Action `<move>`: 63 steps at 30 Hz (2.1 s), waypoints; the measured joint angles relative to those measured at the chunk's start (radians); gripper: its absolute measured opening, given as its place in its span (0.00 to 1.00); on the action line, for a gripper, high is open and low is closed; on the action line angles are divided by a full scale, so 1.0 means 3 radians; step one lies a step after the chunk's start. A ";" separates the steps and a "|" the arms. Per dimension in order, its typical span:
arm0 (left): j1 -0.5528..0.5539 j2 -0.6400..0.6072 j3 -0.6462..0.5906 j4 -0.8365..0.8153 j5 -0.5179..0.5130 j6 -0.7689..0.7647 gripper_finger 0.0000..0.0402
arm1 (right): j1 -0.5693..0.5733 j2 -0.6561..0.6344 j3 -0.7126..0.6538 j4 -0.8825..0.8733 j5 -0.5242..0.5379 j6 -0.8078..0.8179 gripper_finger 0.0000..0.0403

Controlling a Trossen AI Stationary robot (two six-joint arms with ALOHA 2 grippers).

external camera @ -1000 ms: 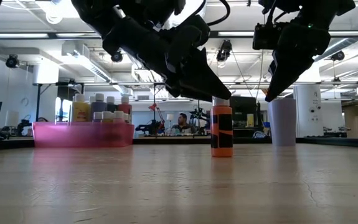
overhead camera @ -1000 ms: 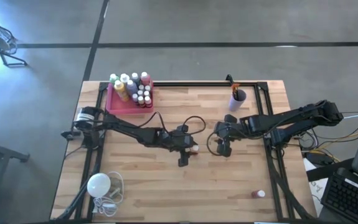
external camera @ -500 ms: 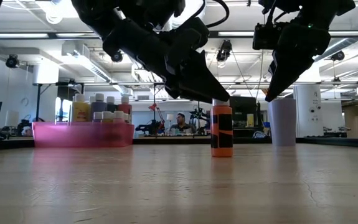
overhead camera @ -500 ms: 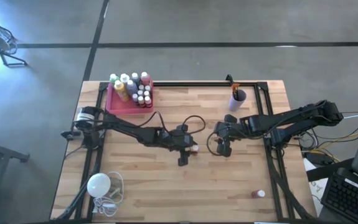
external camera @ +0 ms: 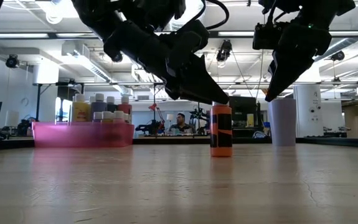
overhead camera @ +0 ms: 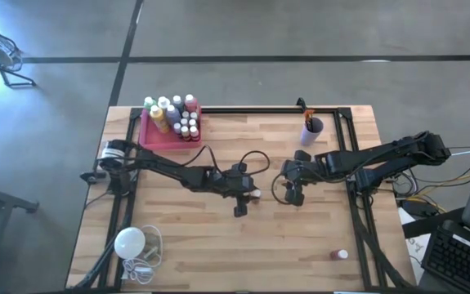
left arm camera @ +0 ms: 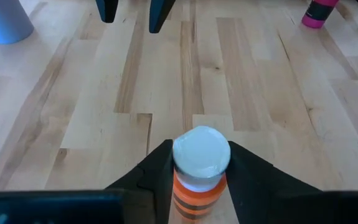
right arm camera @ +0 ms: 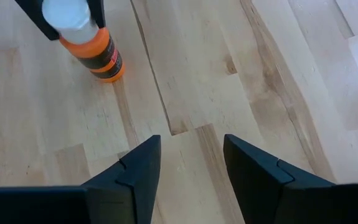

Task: Pick & Place Paint Supplies
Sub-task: Put the small orange paint bottle into the pink bin

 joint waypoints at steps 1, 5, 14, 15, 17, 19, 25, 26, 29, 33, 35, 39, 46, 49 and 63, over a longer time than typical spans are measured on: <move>0.0000 0.0017 0.0000 0.0018 -0.0001 0.0000 0.31 | 0.0000 0.0000 0.0000 0.0001 0.0000 0.0000 0.42; 0.0000 0.0024 0.0010 0.0021 -0.0004 0.0003 0.30 | 0.0000 0.0000 0.0000 0.0003 0.0000 0.0000 0.42; 0.0001 -0.0307 0.0017 -0.0596 -0.0119 -0.0082 0.31 | 0.0001 0.0000 -0.0002 0.0002 0.0000 0.0000 0.42; 0.0000 -0.0372 0.0017 -0.0683 -0.0214 -0.0083 0.31 | 0.0001 0.0000 -0.0002 0.0006 -0.0001 0.0000 0.42; 0.0001 -0.0534 0.0012 -0.0863 -0.0438 -0.0102 0.31 | 0.0001 0.0000 -0.0001 0.0008 0.0000 0.0000 0.42; 0.0004 -0.0686 -0.0002 -0.1061 -0.0669 -0.0141 0.31 | 0.0000 0.0000 -0.0003 0.0009 0.0000 0.0000 0.42; 0.0004 -0.1131 -0.0024 -0.1635 -0.1247 -0.0289 0.31 | 0.0001 0.0000 -0.0005 0.0004 0.0000 0.0000 0.42; 0.0004 -0.1210 -0.0041 -0.1711 -0.1335 -0.0308 0.31 | 0.0000 0.0000 -0.0005 0.0009 0.0000 0.0000 0.42; 0.0004 -0.1444 -0.0140 -0.1923 -0.1543 -0.0391 0.31 | 0.0000 0.0000 -0.0006 0.0011 0.0000 0.0000 0.43; 0.0010 -0.1834 -0.0382 -0.1996 -0.1762 -0.0499 0.31 | 0.0001 0.0000 -0.0011 0.0014 0.0000 0.0000 0.45; 0.0020 -0.2042 -0.0539 -0.2000 -0.1852 -0.0552 0.31 | 0.0000 0.0000 -0.0012 0.0020 0.0000 0.0000 0.46; 0.0048 -0.2470 -0.0864 -0.1994 -0.2067 -0.0674 0.31 | 0.0001 0.0000 -0.0012 0.0076 0.0000 -0.0017 0.46; 0.0198 -0.3180 -0.1421 -0.1960 -0.2339 -0.0806 0.31 | 0.0001 0.0000 -0.0012 0.0099 0.0000 -0.0039 0.42; 0.0338 -0.3453 -0.1609 -0.1935 -0.2390 -0.0844 0.31 | 0.0000 0.0000 -0.0012 0.0103 0.0000 -0.0039 0.41; 0.1192 -0.3936 -0.2065 -0.1926 -0.2252 -0.0887 0.31 | 0.0000 0.0000 -0.0012 0.0154 0.0001 -0.0097 0.34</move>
